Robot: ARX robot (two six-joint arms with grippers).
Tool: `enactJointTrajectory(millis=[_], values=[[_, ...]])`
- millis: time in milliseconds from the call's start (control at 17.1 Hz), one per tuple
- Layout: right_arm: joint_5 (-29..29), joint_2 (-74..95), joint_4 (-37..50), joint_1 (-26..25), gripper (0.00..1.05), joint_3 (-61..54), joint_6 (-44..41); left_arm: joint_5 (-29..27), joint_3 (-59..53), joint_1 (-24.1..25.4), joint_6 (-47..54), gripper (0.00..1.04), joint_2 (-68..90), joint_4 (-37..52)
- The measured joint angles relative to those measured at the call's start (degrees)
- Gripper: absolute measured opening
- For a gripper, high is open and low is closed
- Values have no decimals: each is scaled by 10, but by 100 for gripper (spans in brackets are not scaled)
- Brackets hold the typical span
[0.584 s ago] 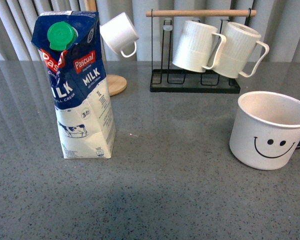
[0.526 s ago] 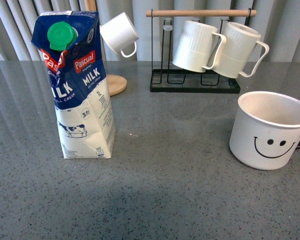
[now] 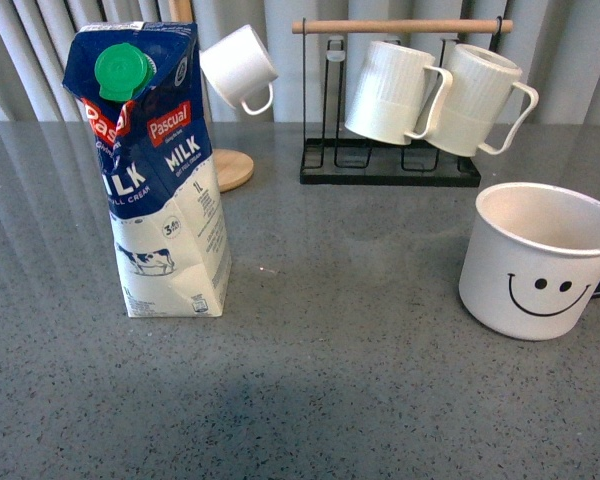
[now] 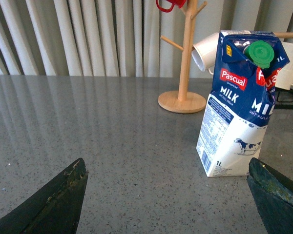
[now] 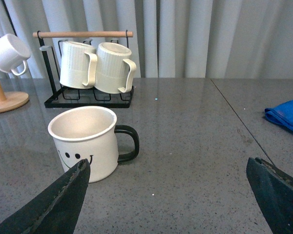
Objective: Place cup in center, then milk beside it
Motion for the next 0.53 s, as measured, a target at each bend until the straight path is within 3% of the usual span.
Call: enactJointTrajectory(millis=[526], values=[[9, 2, -16, 3, 98, 3, 6, 0, 0, 0, 0, 98, 0, 0]])
